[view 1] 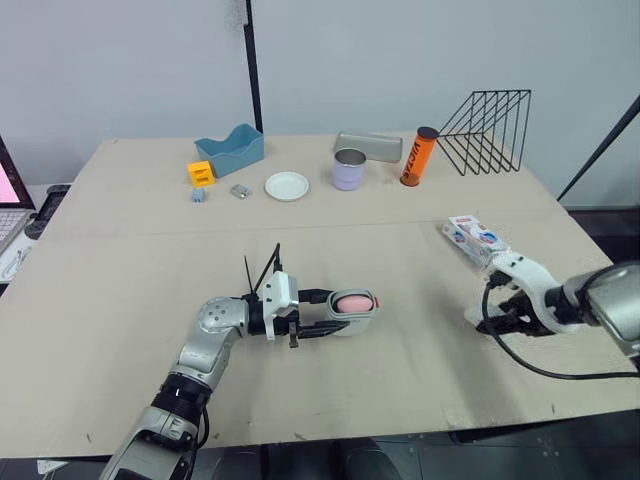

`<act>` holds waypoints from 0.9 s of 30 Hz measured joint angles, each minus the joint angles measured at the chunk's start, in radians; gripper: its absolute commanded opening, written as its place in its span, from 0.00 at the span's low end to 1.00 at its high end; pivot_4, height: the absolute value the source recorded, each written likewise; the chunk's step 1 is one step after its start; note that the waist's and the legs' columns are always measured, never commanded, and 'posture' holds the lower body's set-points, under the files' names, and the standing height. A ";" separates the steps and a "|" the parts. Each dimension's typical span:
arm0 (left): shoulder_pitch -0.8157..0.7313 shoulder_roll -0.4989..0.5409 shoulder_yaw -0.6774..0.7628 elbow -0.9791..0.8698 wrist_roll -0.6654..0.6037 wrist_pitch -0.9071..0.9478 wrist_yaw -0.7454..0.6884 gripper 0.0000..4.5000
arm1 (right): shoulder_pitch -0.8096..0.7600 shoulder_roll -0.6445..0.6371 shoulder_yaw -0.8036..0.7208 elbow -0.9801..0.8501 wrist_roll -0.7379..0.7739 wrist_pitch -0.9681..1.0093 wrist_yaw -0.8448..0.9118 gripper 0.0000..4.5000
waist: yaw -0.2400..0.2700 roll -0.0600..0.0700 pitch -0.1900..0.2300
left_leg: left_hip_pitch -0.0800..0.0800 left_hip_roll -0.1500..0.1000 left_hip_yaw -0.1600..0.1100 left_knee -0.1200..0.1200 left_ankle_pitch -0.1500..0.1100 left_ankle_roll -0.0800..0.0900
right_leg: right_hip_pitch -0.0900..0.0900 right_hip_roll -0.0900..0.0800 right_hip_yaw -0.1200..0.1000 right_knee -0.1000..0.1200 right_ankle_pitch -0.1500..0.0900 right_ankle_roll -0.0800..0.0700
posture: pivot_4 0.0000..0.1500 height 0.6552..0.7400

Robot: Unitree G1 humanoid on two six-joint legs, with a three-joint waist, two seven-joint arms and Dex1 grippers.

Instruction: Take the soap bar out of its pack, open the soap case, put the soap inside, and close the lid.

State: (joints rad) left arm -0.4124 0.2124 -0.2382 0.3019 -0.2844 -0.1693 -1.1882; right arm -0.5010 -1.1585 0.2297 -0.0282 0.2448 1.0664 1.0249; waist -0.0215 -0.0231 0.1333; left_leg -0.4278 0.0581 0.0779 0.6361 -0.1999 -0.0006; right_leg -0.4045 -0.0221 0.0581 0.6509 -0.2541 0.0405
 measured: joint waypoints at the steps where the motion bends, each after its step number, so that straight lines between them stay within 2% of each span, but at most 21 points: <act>1: -0.003 -0.001 0.000 0.003 0.000 -0.001 0.000 0.42 | -0.015 0.000 0.000 -0.011 -0.005 -0.011 0.001 0.42 | 0.000 0.000 0.000 | 0.000 0.000 0.000 0.000 0.000 0.000 | 0.000 0.000 0.000 0.000 0.000 0.000 | 1.00 0.99; 21: -0.033 -0.004 0.003 0.089 0.013 -0.050 -0.018 0.42 | -0.242 0.073 0.008 -0.233 0.048 -0.038 0.091 0.42 | 0.000 0.000 0.000 | 0.000 0.000 0.000 0.000 0.000 0.000 | -0.001 0.000 0.000 0.000 0.000 -0.001 | 1.00 0.99; 27: -0.036 -0.007 0.007 0.107 0.012 -0.051 -0.020 0.42 | -0.345 0.112 0.073 -0.309 0.073 -0.040 0.152 0.42 | 0.001 0.000 0.000 | -0.001 0.000 0.000 0.000 0.000 0.000 | -0.001 -0.001 -0.001 0.000 0.000 -0.001 | 1.00 0.99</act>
State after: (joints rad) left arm -0.4483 0.2053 -0.2312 0.4089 -0.2723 -0.2206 -1.2079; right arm -0.8458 -1.0468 0.3026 -0.3370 0.3175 1.0265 1.1768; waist -0.0208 -0.0229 0.1333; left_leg -0.4283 0.0586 0.0778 0.6360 -0.1999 -0.0007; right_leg -0.4054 -0.0227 0.0575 0.6509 -0.2541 0.0392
